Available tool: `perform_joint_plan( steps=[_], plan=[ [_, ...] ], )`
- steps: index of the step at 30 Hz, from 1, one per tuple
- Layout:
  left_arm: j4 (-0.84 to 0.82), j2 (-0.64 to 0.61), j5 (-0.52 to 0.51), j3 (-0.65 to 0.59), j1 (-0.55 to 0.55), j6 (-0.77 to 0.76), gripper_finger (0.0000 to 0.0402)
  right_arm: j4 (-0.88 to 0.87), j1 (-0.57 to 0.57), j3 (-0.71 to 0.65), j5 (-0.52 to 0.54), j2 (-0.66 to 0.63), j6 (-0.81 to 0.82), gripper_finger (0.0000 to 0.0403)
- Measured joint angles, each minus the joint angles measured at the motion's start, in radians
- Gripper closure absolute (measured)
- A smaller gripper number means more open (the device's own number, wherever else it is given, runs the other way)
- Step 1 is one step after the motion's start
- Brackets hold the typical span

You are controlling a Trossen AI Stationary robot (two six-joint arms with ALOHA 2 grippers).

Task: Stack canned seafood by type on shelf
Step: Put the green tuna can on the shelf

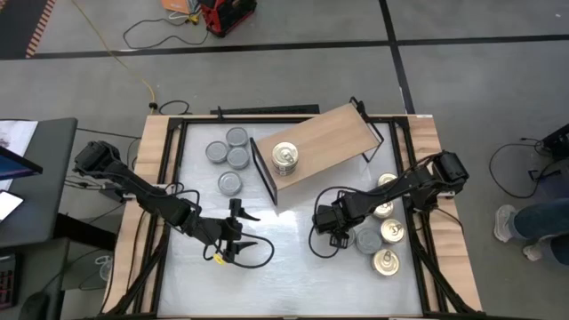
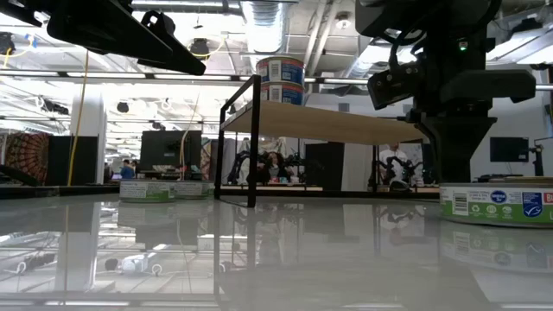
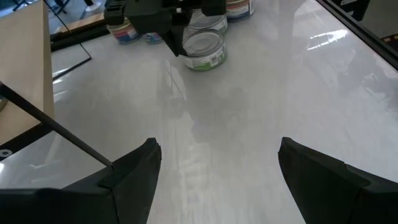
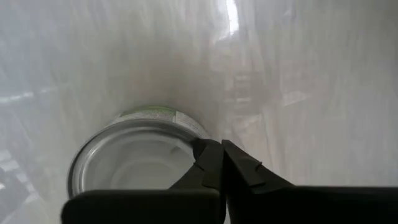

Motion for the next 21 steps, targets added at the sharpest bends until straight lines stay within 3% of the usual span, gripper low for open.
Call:
perform_joint_plan(
  steps=[10,21],
  plan=[
    [-0.001,0.0,0.013,0.0,0.0,-0.009,0.0091,0.102,-0.025,-0.055,-0.058,-0.006,0.025,0.0383],
    [0.0,0.0,0.017,0.001,0.0,-0.009,0.0091,0.088,-0.05,-0.08,0.017,-0.004,0.045,0.0382]
  ],
)
